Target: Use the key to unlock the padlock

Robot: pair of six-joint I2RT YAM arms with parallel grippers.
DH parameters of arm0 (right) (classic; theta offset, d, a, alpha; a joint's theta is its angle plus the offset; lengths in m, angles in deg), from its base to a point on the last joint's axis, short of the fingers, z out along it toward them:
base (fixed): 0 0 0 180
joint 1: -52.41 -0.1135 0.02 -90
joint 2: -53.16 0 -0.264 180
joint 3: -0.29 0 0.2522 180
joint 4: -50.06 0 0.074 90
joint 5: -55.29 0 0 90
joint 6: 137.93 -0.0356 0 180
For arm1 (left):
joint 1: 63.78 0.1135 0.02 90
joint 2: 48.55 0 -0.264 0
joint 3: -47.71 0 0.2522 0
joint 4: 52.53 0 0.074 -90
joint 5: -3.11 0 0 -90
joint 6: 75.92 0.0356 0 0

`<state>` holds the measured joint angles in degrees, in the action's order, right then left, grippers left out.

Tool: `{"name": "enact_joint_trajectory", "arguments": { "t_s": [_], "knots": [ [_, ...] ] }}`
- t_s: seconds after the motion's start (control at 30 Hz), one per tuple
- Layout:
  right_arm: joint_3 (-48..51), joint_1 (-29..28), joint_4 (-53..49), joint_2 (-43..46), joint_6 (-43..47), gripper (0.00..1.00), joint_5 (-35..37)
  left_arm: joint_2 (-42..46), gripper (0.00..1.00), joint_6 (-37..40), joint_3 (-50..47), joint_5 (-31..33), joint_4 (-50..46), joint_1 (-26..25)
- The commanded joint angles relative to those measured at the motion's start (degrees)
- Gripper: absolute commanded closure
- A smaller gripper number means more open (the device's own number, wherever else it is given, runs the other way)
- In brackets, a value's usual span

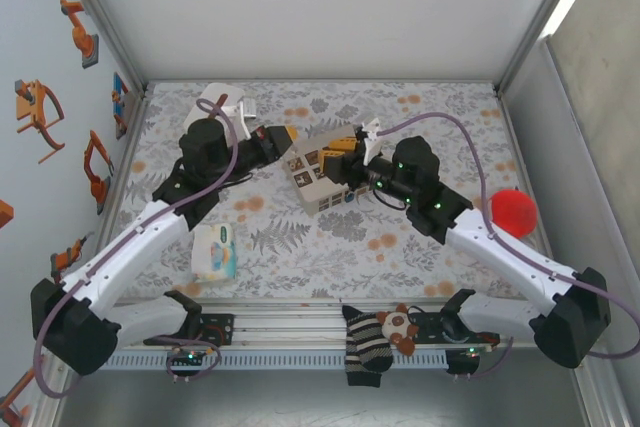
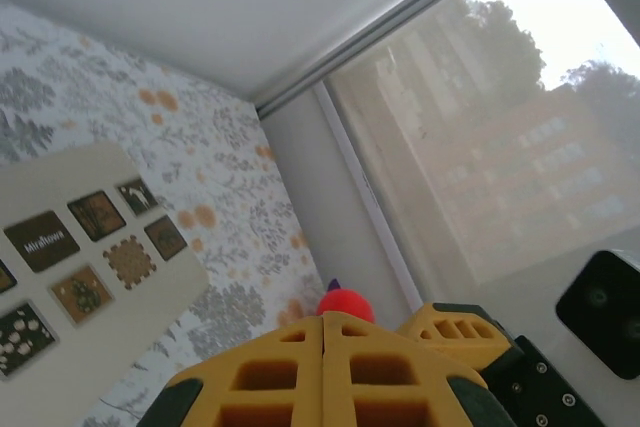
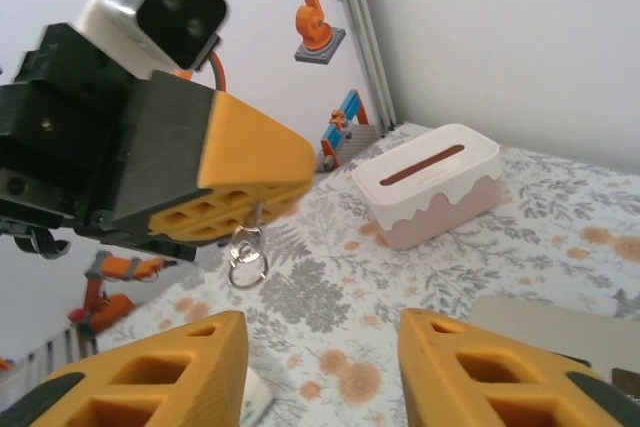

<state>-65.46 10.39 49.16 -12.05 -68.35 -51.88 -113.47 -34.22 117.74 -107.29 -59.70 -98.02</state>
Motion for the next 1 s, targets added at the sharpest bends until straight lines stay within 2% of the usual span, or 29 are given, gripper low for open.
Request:
{"name": "enact_joint_trajectory", "arguments": {
  "t_s": [0.0,0.2,0.3,0.47,0.7,0.97],
  "knots": [
    [0.9,0.4,5.9,-0.2,-7.5,0.53,-2.0,1.9,1.0,13.5,1.0,2.6,-2.3,0.0],
    [1.9,0.3,16.6,-3.4,-15.5,0.45,-9.6,3.7,1.0,18.4,-1.0,-1.6,6.8,0.3],
    [3.0,0.2,21.8,-4.6,-19.2,0.39,-10.9,3.6,1.0,19.1,-1.1,-3.7,9.8,0.3],
    [3.0,-0.9,24.9,-6.0,-20.4,0.37,-11.4,2.6,1.0,18.6,-0.1,-5.7,12.3,0.3],
    [1.3,-1.2,26.5,-7.9,-21.2,0.37,-11.9,1.1,1.0,17.2,0.3,-7.8,14.0,0.3],
    [-0.9,-1.2,26.8,-10.1,-21.2,0.47,-12.3,0.9,1.0,17.2,0.2,-7.6,13.9,0.3]
  ]
}}
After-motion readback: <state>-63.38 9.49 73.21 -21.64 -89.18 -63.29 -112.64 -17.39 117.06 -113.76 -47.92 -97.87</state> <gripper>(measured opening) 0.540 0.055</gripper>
